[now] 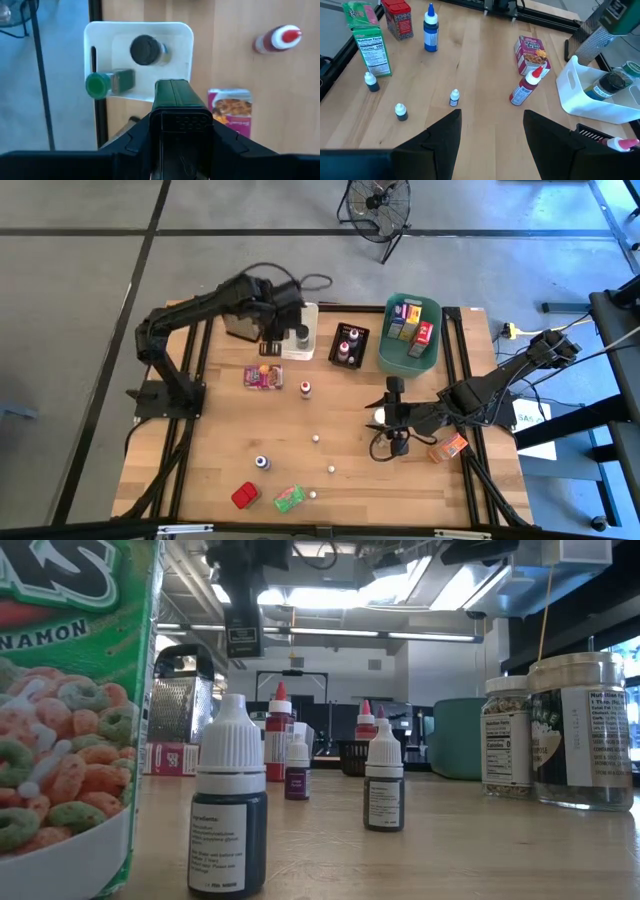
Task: Pick & Place Kitchen Items
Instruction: Put the black seasoning can into the white bin
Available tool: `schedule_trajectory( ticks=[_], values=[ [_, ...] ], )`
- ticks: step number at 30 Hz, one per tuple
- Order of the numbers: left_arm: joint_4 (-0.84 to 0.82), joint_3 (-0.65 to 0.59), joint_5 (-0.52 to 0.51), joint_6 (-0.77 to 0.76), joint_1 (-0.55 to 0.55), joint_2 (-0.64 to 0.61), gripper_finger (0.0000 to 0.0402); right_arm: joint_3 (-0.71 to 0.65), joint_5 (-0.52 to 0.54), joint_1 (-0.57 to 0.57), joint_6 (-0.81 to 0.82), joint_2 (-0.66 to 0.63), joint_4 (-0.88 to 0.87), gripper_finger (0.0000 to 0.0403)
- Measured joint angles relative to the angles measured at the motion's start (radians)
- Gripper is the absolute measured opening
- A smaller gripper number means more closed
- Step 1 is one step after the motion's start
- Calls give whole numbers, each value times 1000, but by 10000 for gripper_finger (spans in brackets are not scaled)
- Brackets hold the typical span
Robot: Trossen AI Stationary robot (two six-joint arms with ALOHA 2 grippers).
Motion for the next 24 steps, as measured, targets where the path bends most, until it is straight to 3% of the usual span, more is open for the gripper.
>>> schedule_trajectory(
  ticks=[4, 13, 24],
  values=[
    [69, -1, 71, 60, 55, 2, 126, 0, -1, -10, 0, 0, 0, 215],
    [195, -59, 106, 207, 144, 7, 127, 0, -1, -21, 0, 0, 0, 215],
    [258, -120, 149, 232, 242, 18, 127, 0, -1, -22, 0, 0, 0, 216]
  ],
)
